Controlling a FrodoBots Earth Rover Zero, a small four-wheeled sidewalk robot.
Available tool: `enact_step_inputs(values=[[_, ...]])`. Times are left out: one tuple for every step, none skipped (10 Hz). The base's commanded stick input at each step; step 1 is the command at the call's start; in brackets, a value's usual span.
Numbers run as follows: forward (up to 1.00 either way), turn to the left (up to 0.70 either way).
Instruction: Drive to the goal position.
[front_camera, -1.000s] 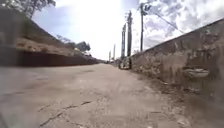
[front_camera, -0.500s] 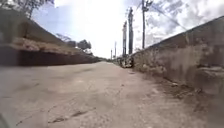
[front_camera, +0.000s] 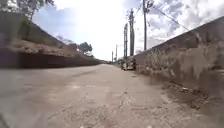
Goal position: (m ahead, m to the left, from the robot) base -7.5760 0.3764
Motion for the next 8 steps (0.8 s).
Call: enact_step_inputs(values=[[0.70, 0.00], [0.70, 0.00], [0.70, 0.00], [0.70, 0.00], [0.70, 0.00], [0.70, 0.00], [0.70, 0.00], [0.70, 0.00]])
